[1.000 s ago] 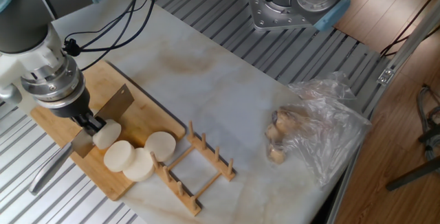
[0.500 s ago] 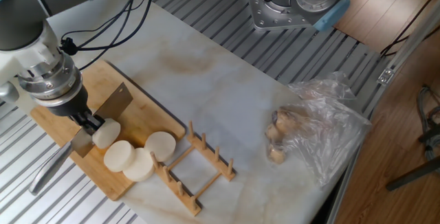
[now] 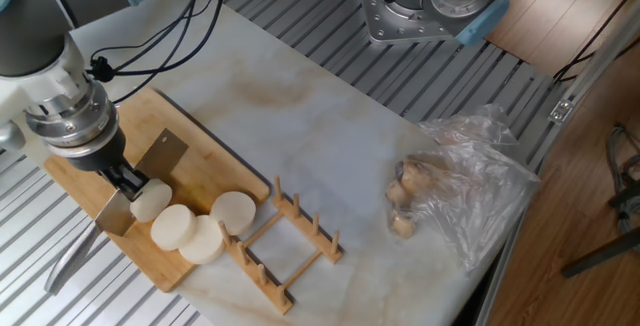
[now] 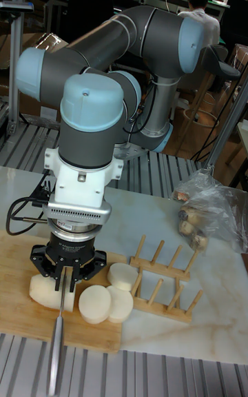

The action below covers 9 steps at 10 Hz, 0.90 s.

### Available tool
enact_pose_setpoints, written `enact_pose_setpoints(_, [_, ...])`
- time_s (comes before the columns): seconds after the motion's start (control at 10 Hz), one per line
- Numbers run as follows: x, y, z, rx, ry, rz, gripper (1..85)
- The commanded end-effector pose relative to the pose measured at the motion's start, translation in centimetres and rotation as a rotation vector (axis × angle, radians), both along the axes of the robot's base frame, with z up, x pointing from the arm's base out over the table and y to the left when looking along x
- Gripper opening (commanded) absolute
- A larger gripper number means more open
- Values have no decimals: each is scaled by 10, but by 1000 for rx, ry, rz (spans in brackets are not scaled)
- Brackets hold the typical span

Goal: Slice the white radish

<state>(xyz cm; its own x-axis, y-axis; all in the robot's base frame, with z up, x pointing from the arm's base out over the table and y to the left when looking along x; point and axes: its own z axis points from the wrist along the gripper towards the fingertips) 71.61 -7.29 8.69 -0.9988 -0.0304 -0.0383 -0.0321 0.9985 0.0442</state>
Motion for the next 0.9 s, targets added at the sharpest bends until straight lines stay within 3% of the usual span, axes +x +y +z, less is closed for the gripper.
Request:
enact_pose_setpoints(0.0, [-2, 3, 8, 19, 4, -12, 273])
enact_pose_setpoints(0.4, [-23, 5, 24, 37, 53, 9, 230])
enact_pose_setpoints(0.8, [-21, 1, 13, 20, 35, 1, 170])
